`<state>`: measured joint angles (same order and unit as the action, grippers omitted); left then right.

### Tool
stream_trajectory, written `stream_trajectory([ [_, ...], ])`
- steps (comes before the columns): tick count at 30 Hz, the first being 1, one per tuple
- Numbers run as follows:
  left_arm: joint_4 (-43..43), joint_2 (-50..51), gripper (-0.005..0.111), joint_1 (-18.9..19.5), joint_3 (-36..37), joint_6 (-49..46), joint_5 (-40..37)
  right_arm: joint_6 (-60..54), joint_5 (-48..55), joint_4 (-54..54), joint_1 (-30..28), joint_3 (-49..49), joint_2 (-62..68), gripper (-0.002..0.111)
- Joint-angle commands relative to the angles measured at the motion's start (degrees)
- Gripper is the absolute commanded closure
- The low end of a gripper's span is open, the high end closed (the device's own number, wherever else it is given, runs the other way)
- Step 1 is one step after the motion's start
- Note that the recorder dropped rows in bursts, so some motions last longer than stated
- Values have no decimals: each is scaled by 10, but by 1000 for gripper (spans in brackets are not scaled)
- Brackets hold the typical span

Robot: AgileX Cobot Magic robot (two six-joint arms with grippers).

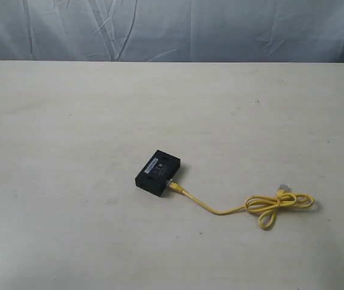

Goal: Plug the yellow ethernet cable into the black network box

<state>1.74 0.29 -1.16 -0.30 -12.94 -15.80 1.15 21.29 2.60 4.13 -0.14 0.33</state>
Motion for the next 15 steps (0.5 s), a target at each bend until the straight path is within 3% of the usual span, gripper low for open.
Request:
stream_trajectory([
  [1,1,-3,107,0,3,80,8,-1,-8,4,-4,1,-3,108],
  [15,-1,-3,107,0,3,110,16,-1,-8,4,-4,1,-3,108],
])
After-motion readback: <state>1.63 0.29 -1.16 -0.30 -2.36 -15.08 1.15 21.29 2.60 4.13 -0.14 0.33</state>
